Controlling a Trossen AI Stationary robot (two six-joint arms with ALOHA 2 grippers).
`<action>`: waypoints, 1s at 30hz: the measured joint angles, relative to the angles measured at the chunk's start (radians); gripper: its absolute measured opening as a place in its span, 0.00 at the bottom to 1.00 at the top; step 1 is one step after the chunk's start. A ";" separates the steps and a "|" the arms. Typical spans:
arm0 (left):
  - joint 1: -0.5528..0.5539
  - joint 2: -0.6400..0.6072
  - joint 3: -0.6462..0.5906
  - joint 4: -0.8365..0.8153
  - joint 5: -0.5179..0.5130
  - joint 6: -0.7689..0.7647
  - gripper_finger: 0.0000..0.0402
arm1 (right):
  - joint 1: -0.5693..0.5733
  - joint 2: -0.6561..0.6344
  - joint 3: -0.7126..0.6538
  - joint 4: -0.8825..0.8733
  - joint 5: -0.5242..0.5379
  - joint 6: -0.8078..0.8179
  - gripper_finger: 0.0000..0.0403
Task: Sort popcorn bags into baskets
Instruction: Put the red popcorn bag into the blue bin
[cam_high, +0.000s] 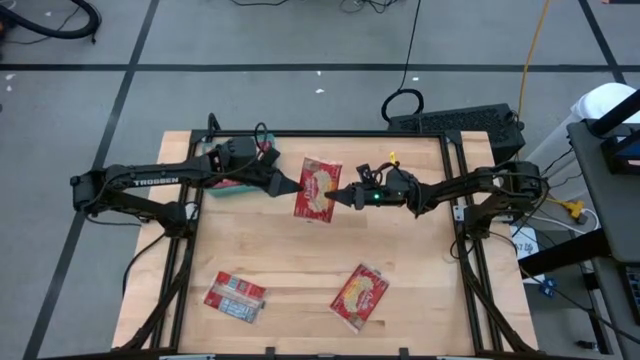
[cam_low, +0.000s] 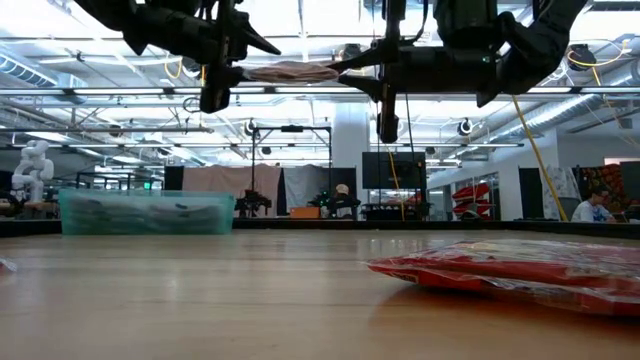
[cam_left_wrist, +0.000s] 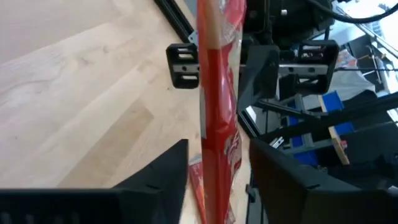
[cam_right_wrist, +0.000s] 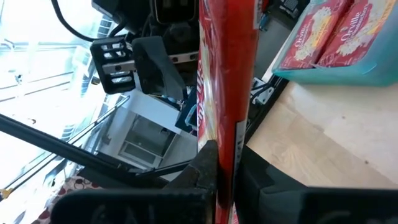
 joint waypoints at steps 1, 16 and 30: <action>0.000 0.000 0.000 0.002 0.000 0.008 0.39 | -0.002 0.000 0.000 0.000 0.000 0.000 0.03; 0.001 0.132 -0.002 0.266 0.032 -0.032 0.25 | -0.027 -0.002 0.000 -0.005 -0.050 -0.027 0.03; 0.060 0.125 -0.002 0.237 0.084 -0.011 0.04 | -0.032 -0.001 0.001 -0.015 -0.032 -0.016 0.08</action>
